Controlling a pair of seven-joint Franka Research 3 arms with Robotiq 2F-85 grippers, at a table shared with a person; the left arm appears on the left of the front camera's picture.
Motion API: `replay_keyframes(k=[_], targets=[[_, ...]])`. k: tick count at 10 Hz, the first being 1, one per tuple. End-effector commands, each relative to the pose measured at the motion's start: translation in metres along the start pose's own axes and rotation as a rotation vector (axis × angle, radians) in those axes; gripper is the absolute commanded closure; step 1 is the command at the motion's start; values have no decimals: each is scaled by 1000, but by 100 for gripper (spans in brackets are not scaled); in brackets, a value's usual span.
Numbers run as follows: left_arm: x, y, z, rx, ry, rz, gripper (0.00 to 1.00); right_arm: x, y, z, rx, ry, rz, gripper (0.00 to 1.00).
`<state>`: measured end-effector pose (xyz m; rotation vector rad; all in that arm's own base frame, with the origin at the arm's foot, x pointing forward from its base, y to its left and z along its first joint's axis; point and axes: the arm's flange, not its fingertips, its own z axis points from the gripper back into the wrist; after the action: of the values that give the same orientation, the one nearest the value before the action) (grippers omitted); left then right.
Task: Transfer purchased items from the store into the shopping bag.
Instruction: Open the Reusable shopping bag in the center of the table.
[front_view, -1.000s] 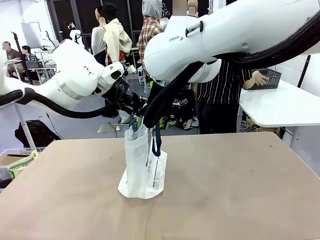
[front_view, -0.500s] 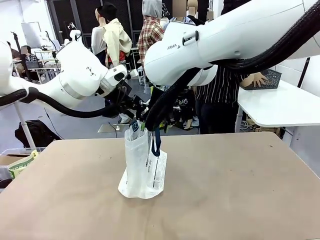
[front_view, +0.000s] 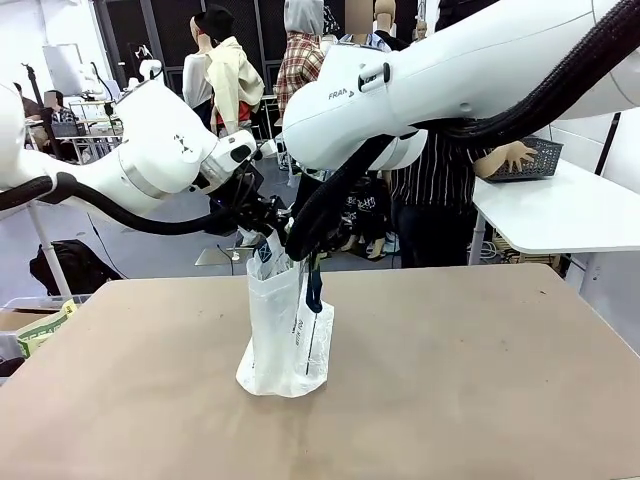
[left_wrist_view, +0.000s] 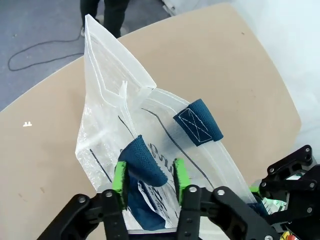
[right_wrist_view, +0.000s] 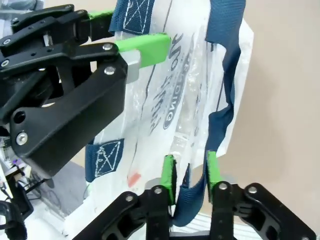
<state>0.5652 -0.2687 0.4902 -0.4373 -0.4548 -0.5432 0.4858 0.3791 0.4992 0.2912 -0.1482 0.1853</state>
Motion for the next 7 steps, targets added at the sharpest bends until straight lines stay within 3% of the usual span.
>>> replay_keyframes(k=[1,6,7], targets=[[0,3,7,6,20,21,100,5,-1,2,-31,7,-4,100],[-16,20,27,15,-22,57,100,-1,-23,18,-53,4,-57,100],[-25,36,38,80,-41,118,100,2,-31,21,-45,11,-60,100]])
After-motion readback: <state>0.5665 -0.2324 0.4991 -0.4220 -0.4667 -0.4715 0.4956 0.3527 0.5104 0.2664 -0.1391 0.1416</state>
